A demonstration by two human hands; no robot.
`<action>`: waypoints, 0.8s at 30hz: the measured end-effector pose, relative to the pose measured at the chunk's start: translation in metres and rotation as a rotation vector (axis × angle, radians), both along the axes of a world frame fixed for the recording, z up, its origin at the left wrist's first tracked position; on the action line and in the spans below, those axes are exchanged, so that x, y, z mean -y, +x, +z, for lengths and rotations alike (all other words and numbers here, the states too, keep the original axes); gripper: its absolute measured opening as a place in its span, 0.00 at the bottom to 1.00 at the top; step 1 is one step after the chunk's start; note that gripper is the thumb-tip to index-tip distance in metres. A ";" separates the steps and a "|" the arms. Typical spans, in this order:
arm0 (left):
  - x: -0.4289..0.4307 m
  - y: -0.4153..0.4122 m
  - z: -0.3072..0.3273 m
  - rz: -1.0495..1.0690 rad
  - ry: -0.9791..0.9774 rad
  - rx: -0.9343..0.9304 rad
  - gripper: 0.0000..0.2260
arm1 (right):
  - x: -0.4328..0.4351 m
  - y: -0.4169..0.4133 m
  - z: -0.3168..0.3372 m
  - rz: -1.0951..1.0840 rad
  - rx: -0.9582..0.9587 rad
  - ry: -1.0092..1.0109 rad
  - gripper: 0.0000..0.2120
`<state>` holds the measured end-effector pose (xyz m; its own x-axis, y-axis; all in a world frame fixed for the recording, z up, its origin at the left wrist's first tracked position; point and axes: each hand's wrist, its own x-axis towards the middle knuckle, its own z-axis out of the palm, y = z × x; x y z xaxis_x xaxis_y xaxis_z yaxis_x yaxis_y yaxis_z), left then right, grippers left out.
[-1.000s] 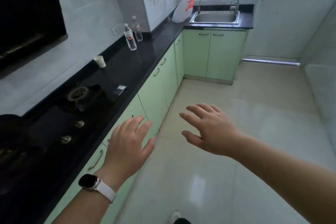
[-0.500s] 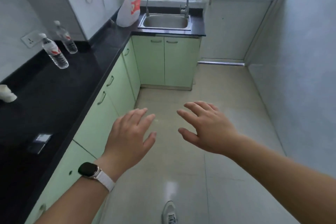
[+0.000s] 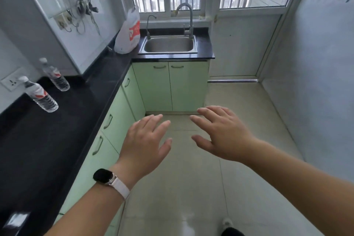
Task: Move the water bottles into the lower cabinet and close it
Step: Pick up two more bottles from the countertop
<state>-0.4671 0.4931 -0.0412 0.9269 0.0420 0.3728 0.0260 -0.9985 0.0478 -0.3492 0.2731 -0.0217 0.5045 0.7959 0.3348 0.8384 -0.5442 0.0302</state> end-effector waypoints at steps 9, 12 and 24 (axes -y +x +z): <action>-0.036 0.095 -0.014 0.168 0.069 -0.015 0.21 | -0.055 0.137 -0.025 0.144 -0.071 -0.020 0.27; -0.042 0.128 -0.011 0.243 0.075 -0.038 0.20 | -0.074 0.188 -0.021 0.221 -0.098 -0.021 0.27; -0.082 0.210 0.012 0.546 0.137 -0.024 0.19 | -0.167 0.321 -0.003 0.507 -0.139 0.040 0.27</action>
<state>-0.2575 0.5749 -0.0287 0.7926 0.4702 0.3881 0.5398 -0.8371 -0.0882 -0.0281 0.4404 -0.0250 0.1011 0.9395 0.3272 0.9914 -0.0675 -0.1125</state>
